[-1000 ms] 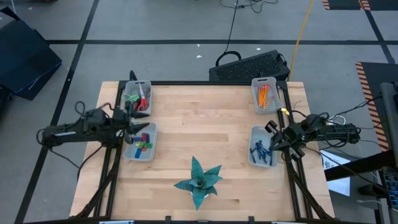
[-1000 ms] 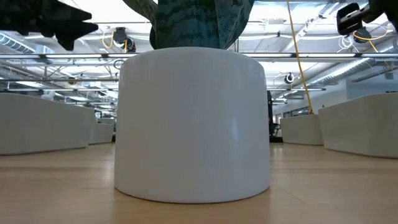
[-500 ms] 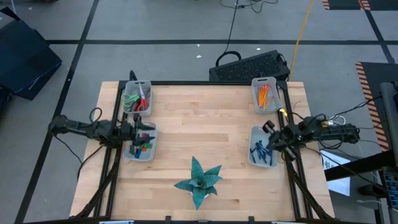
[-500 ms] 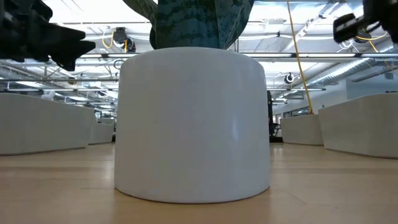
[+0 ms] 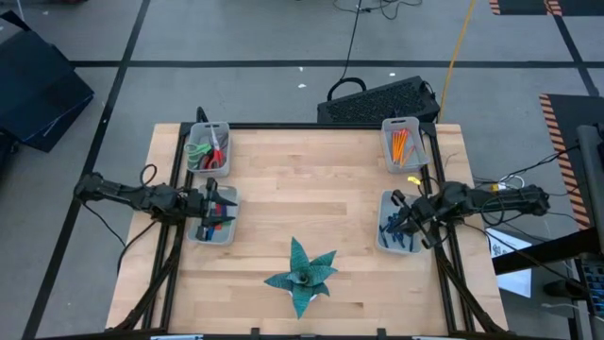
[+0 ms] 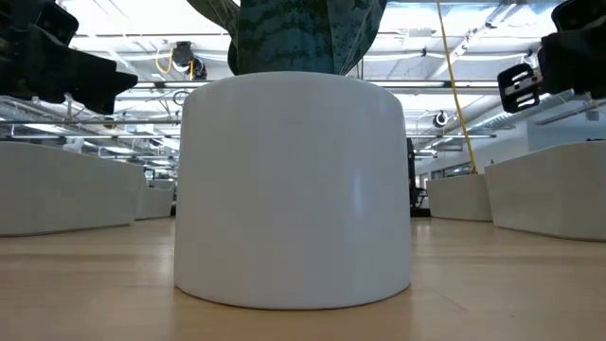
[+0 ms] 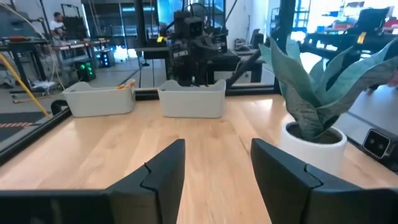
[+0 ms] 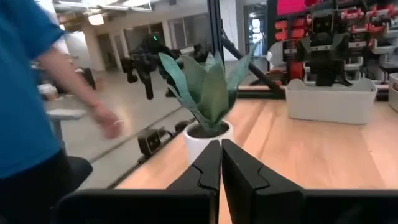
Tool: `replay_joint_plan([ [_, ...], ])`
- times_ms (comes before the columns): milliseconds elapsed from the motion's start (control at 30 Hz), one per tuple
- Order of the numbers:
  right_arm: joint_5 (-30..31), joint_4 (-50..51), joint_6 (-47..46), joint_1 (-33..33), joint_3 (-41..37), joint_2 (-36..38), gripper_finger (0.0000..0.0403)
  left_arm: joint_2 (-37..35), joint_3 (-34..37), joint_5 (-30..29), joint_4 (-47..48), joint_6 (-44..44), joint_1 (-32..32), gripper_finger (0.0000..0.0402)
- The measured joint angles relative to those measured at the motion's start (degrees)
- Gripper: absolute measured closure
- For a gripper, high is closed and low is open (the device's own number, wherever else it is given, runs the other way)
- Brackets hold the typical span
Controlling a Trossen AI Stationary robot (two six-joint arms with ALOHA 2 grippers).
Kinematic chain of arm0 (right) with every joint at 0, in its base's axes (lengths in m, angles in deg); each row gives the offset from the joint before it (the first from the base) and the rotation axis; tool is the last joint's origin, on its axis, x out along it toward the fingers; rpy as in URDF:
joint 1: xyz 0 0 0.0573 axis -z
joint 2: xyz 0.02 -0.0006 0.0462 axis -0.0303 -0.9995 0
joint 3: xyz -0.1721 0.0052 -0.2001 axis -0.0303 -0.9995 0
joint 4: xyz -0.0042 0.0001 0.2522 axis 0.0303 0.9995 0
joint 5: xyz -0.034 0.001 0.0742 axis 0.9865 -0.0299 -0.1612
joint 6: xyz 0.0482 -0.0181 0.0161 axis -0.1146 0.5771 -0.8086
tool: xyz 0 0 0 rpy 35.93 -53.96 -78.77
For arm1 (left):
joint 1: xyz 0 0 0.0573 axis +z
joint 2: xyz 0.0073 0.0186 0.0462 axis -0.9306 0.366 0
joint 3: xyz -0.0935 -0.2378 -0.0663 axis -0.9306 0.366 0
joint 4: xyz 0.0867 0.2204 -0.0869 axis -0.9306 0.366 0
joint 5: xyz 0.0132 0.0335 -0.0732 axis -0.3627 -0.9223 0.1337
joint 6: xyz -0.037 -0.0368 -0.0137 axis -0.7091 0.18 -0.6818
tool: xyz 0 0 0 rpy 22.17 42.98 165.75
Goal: Sort crayons/erasers/pens/pencils in bins
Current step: Return to Home Position
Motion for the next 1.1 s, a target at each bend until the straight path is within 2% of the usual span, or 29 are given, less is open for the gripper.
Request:
replay_joint_plan([
  [200,0.01,-1.42,0.28,0.00,-0.05,-2.14,0.0394,0.14,0.00,-0.01,-0.11,0.02,0.00,0.0215],
  [1100,0.00,-1.15,0.31,0.00,-0.15,-2.20,0.0394,0.16,0.04,-0.03,-1.09,0.03,0.00,0.0215],
])
